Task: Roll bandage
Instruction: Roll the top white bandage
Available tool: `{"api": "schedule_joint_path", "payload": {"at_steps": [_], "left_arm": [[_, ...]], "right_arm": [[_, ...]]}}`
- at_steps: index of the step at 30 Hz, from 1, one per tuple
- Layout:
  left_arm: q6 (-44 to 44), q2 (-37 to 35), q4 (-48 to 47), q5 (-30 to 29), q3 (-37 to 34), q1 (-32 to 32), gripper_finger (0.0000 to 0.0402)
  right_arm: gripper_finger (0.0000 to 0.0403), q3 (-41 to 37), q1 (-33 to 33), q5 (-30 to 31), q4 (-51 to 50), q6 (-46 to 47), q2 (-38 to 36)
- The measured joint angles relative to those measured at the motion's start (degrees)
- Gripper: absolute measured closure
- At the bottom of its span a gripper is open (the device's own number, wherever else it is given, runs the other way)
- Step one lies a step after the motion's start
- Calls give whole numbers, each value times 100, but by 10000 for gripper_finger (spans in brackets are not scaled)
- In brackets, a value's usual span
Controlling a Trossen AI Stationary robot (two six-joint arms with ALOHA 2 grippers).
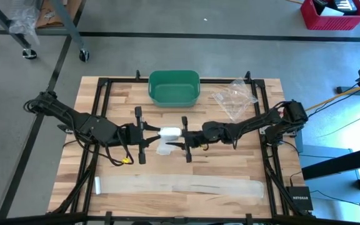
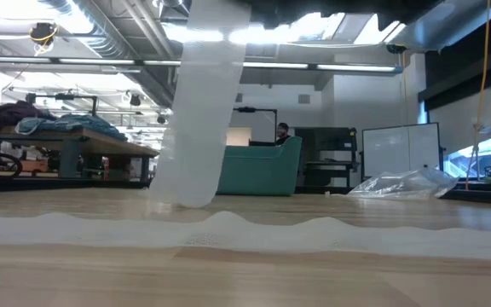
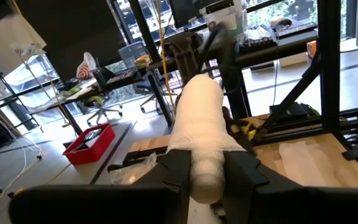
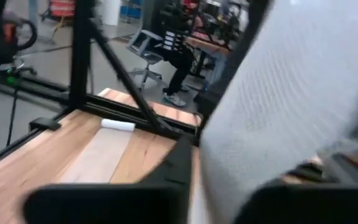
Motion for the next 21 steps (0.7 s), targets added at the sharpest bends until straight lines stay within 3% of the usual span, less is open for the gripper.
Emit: {"api": "schedule_joint_path", "payload": {"at_steps": [2, 6, 11, 21], "left_arm": [[5, 0, 1, 0, 0, 0, 347], [43, 0, 7, -43, 0, 9, 347], [292, 0, 47, -721, 0, 17, 347], [443, 8, -12, -791, -37, 398, 347]], "right_arm": [[391, 0, 161, 86, -127, -310, -79], [389, 0, 482, 366, -502, -658, -281], [394, 0, 842, 849, -1097, -991, -631], [395, 103, 1282, 923, -1506, -1024, -970]]}}
